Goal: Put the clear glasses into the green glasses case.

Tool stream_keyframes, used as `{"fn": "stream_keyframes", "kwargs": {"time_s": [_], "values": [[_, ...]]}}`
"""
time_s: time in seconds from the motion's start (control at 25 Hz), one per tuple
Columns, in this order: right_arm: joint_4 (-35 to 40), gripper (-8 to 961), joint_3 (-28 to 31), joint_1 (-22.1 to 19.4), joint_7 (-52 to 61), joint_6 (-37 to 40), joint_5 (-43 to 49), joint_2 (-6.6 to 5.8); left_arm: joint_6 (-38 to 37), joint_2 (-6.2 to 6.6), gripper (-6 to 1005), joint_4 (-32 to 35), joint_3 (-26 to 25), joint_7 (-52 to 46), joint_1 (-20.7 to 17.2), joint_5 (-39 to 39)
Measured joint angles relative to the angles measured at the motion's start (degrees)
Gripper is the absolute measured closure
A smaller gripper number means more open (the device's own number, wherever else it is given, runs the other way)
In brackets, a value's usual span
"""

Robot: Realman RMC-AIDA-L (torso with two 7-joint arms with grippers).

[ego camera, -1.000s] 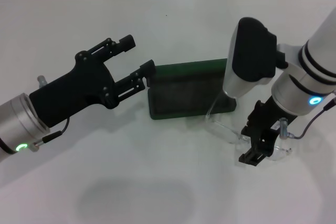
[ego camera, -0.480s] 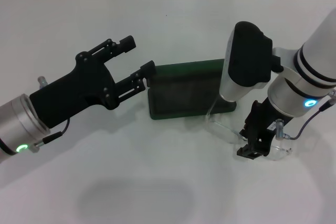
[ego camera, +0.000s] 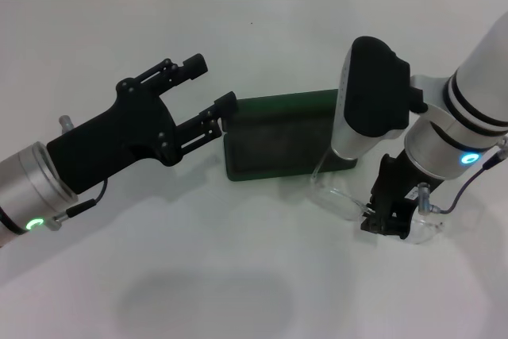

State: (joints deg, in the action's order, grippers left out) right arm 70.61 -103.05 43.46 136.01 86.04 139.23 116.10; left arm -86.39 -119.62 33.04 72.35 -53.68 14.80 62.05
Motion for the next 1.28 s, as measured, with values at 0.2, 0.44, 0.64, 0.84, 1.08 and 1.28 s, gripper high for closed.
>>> {"fn": "stream_keyframes", "kwargs": {"time_s": [0.2,0.44,0.64,0.84,1.08,1.28], "values": [[1.66,826,0.01,0.01,-0.78,2.13,0.05,-0.29,-0.20,0.00,303,0.00,-0.02,-0.13,0.11,-0.09],[6.84,831,7.46,-2.69,-8.01,8.05,-2.94,-0.24,-0.87,0.06,303,0.00,-0.21,-0.30,-0.23,-0.56],[9.95,833,16.42,-5.59,-13.55,11.04,-5.73,-0.38,-1.00,0.09,303,-0.14,-0.31,-0.29,-0.51,-0.60],[10.08,833,26.17,-9.27,-24.42,14.93,-12.62,-0.32,-1.01,0.17,303,-1.35,-1.59,-0.24,-0.07,-0.71],[6.15,833,33.84,-15.52,-42.69,13.98,-21.71,-0.02,-1.09,0.18,303,-1.17,-1.72,-0.26,0.13,-0.35],[-3.79,833,35.77,-18.39,-62.29,8.85,-31.66,-0.26,-1.46,0.34,303,-0.73,-1.80,-0.46,0.85,-0.66]]}}
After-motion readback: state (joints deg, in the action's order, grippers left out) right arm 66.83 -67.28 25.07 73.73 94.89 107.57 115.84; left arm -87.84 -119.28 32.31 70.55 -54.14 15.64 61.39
